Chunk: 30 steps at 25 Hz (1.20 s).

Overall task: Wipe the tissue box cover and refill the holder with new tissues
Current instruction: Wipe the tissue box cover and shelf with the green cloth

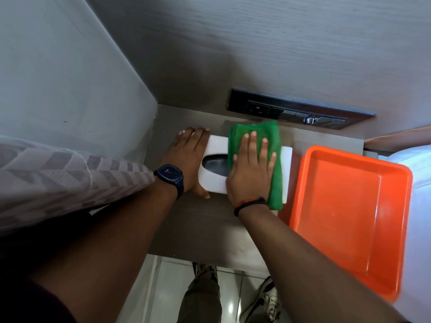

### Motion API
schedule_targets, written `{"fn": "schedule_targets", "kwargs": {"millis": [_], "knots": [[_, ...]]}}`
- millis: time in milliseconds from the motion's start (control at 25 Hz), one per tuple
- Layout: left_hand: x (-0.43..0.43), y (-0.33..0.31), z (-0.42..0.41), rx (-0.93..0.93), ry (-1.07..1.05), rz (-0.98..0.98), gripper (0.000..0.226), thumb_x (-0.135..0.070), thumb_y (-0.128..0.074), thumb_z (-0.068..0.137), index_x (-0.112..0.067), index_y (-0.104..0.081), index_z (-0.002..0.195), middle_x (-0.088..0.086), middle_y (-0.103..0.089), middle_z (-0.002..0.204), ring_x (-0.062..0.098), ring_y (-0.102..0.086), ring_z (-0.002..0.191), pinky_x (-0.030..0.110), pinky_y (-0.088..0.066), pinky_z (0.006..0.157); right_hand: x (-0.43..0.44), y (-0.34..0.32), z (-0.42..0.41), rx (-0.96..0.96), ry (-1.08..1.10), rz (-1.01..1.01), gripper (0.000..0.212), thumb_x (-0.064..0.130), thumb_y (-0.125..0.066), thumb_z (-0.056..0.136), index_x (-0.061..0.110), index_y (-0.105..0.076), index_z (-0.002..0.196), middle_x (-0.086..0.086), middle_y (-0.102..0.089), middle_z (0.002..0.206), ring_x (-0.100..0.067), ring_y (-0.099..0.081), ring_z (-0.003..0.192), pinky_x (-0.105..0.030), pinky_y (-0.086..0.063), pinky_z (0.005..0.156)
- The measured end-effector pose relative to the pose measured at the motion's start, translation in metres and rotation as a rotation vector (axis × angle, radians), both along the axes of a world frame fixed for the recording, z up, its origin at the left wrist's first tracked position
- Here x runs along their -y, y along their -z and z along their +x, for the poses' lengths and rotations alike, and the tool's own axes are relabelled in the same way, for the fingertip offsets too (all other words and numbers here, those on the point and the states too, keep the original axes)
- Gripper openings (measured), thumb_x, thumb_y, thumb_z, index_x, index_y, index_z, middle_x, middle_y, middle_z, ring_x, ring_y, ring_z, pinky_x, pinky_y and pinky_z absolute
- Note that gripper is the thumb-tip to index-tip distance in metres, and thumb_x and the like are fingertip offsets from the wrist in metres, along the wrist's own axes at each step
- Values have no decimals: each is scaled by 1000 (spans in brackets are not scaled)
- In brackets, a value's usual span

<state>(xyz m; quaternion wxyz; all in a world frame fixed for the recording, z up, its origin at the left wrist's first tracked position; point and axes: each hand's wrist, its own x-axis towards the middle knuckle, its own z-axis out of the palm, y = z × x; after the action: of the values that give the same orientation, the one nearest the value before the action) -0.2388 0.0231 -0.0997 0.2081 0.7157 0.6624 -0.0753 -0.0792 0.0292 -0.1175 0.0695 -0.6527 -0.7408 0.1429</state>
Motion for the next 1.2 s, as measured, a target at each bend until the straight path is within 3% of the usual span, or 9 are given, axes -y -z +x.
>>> {"fn": "schedule_targets", "kwargs": {"millis": [120, 240, 360, 680, 840, 960, 1200], "knots": [[0, 0, 1, 24, -16, 3, 149, -66, -80, 27, -7, -10, 145, 14, -27, 147, 33, -21, 136, 44, -11, 114, 5, 1, -17, 5, -160, -49, 58, 19, -38, 94, 10, -18, 148, -9, -20, 158, -30, -13, 146, -48, 1, 116], [-1, -1, 0, 17, -10, -12, 151, -66, -81, 26, -7, -9, 145, 13, -25, 149, 33, -19, 137, 43, -11, 115, 9, 0, 6, 59, -289, -40, 57, 22, -40, 94, 13, -24, 147, -6, -27, 156, -29, -20, 144, -51, -11, 116], [0, -2, -2, 8, -4, -28, 154, -66, -81, 25, -7, -7, 146, 13, -23, 150, 32, -17, 137, 42, -9, 114, 10, -1, 42, 105, -206, 20, 52, 25, -39, 92, 17, -36, 143, -3, -38, 151, -29, -31, 141, -54, -25, 112], [0, 3, -1, 9, 1, -6, 153, -68, -79, 26, -9, -5, 145, 14, -25, 148, 34, -22, 135, 44, -13, 113, 11, 1, 3, 59, 68, 33, 56, 24, -38, 93, 12, -29, 147, -5, -29, 155, -35, -21, 143, -53, -7, 115], [1, 2, -1, 50, -8, 3, 151, -69, -78, 30, -6, -3, 146, 14, -20, 151, 32, -18, 138, 41, -9, 116, 16, -1, -16, 87, -114, -28, 58, 27, -30, 92, 12, -23, 148, -6, -26, 156, -35, -18, 144, -53, -5, 114], [1, 0, -4, 36, 3, -15, 154, -69, -79, 27, -6, -4, 146, 13, -19, 152, 31, -17, 138, 39, -8, 115, 15, 0, 14, 136, -246, 13, 56, 30, -31, 91, 16, -32, 145, -3, -36, 152, -33, -28, 141, -57, -22, 112], [1, 2, -5, 13, 17, -13, 154, -68, -80, 25, -7, -4, 146, 13, -20, 151, 32, -17, 137, 41, -10, 114, 9, 2, 39, 131, -67, 38, 54, 30, -41, 89, 25, -38, 142, -1, -40, 150, -36, -27, 141, -61, -19, 111]]}}
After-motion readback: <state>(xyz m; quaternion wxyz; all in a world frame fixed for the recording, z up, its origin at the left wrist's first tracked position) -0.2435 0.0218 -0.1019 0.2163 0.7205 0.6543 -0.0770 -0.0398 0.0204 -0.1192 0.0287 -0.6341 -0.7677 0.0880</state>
